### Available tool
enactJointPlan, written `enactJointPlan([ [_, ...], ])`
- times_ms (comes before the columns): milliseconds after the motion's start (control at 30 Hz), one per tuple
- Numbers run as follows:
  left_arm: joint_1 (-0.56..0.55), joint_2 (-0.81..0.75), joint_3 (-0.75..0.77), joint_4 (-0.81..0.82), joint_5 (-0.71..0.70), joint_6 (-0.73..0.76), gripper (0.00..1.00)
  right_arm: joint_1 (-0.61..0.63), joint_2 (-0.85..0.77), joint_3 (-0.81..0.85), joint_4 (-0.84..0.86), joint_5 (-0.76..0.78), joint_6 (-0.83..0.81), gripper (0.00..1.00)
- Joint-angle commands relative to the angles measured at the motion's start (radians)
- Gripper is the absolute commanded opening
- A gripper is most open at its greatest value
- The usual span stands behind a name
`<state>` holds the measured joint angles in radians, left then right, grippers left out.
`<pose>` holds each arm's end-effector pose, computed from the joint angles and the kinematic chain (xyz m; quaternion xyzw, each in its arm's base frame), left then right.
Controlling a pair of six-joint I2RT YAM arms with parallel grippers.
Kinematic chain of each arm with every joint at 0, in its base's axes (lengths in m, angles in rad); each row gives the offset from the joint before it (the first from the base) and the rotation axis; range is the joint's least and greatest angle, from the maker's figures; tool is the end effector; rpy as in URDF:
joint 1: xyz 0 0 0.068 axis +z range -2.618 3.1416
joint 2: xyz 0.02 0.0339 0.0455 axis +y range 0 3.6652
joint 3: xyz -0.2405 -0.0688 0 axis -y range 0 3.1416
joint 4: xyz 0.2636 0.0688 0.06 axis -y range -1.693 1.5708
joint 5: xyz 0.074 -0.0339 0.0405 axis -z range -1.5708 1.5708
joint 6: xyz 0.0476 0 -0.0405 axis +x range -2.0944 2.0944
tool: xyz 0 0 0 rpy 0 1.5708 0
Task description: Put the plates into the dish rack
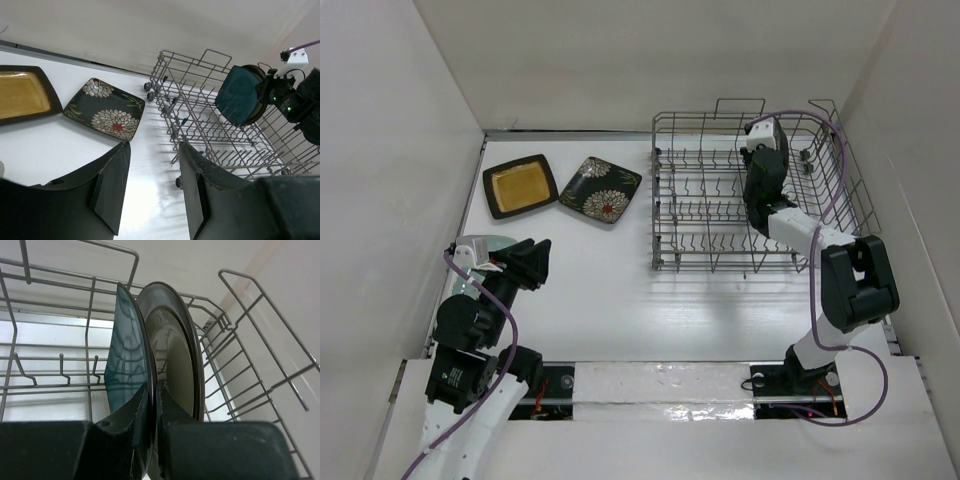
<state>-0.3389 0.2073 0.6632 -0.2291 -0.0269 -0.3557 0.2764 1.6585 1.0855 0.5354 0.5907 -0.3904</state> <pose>0.1074 -0.0365 0.3603 -0.0158 0.6224 -0.2585 0.7386 0.4003 0.0860 0.2563 -0.0347 0.7172 -0.2471 0.6506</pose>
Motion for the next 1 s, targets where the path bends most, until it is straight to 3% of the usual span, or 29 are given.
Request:
enactJointPlan([
  [0,-0.005,0.006,-0.002,0.037,0.004,0.012,0.41,0.009,-0.072,-0.036,0.325,0.107,0.016,0.0],
  [167,-0.005,0.017,-0.004,0.039,0.005,0.011,0.41,0.02,-0.104,-0.127,0.373,0.127,0.061,0.01],
  [467,-0.005,0.023,-0.004,0.037,-0.002,0.009,0.41,0.02,-0.186,-0.207,0.322,0.143,0.215,0.48],
  [667,-0.005,0.014,-0.002,0.036,-0.019,0.006,0.41,0.067,-0.307,-0.184,0.169,0.127,0.352,0.63],
  [733,-0.005,0.009,-0.004,0.036,-0.024,0.004,0.41,0.099,-0.356,-0.15,0.048,0.112,0.453,0.64],
  [833,0.011,0.0,-0.002,0.039,-0.03,0.006,0.4,0.2,-0.434,-0.081,-0.109,-0.037,0.564,0.58],
  [867,0.011,-0.003,-0.001,0.039,-0.03,0.004,0.37,0.237,-0.439,-0.063,-0.135,-0.064,0.588,0.4],
  [967,0.023,-0.006,0.003,0.037,-0.05,0.004,0.27,0.39,-0.395,0.034,-0.244,-0.212,0.689,0.0],
])
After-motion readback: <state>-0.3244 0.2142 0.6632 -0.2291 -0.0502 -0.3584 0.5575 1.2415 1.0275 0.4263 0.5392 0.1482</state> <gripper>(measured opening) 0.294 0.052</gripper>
